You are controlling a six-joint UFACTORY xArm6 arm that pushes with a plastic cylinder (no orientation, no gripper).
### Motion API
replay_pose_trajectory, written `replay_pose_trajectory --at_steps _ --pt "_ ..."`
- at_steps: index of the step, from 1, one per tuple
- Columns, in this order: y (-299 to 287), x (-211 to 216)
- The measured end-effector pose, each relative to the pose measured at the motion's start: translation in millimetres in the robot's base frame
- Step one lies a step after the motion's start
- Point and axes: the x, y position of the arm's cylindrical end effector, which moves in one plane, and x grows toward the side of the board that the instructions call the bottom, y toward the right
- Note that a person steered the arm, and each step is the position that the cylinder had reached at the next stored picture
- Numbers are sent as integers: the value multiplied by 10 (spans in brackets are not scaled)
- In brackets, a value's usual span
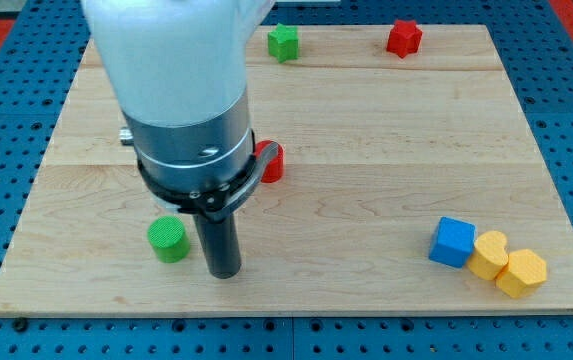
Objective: Slide green circle towards center left
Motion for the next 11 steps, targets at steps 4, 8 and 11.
replay_pose_trajectory --at_steps 4,8,11 --pt "-398 2" --pt "-430 -261" --pt "-338 -1069"
